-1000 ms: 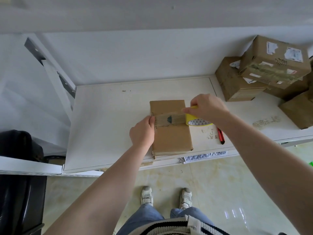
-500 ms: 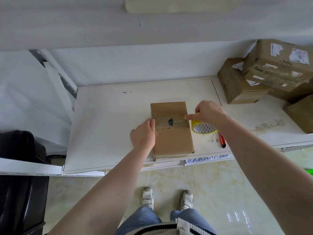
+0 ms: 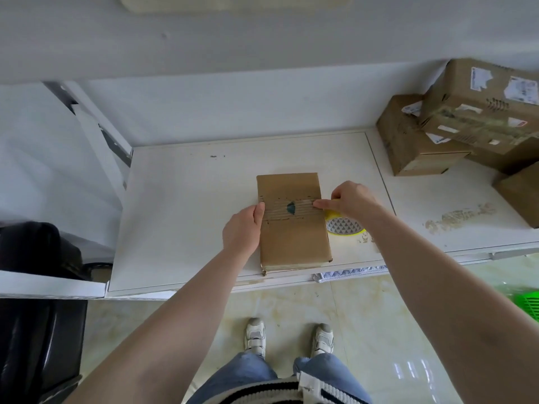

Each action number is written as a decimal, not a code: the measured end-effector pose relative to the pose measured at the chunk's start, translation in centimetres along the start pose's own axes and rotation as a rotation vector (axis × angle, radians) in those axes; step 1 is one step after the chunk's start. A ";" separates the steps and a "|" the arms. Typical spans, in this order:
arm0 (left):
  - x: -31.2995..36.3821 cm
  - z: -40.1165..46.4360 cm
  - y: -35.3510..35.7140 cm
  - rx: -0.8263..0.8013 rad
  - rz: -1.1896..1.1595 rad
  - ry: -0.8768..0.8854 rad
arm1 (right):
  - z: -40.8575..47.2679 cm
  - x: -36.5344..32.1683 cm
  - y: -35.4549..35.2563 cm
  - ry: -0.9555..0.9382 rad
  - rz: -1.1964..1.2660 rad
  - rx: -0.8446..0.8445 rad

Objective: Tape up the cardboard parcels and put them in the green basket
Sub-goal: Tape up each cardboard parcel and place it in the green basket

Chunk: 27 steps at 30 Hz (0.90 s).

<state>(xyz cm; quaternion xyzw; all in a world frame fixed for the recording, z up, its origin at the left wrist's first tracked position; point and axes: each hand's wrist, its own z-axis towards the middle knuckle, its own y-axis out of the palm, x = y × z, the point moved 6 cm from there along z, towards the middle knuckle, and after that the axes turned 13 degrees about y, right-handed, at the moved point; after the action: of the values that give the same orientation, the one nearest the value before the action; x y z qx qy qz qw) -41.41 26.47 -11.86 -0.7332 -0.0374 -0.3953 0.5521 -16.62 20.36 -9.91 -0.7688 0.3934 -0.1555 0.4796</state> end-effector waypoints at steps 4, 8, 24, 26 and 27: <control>-0.6 -0.3 0.3 -0.061 -0.255 0.006 | 0.2 0.1 0.1 0.009 -0.018 0.003; -1.7 -1.1 -0.5 0.034 -0.108 -0.090 | 0.2 0.1 0.2 0.005 -0.023 0.006; 2.2 -0.1 -3.4 -0.123 0.657 0.123 | 0.7 -0.1 0.4 -0.005 -0.049 -0.007; 4.2 -0.3 -4.5 0.051 0.731 0.182 | 0.7 -0.1 0.4 -0.009 -0.053 -0.006; 5.5 -0.1 -4.3 0.131 0.705 0.256 | 0.8 -0.1 0.4 -0.011 -0.058 -0.004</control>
<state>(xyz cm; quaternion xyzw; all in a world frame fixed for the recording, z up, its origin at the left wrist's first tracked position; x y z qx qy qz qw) -39.81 25.91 -5.05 -0.6090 0.2613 -0.2662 0.7000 -16.40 20.80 -10.66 -0.7816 0.3685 -0.1644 0.4757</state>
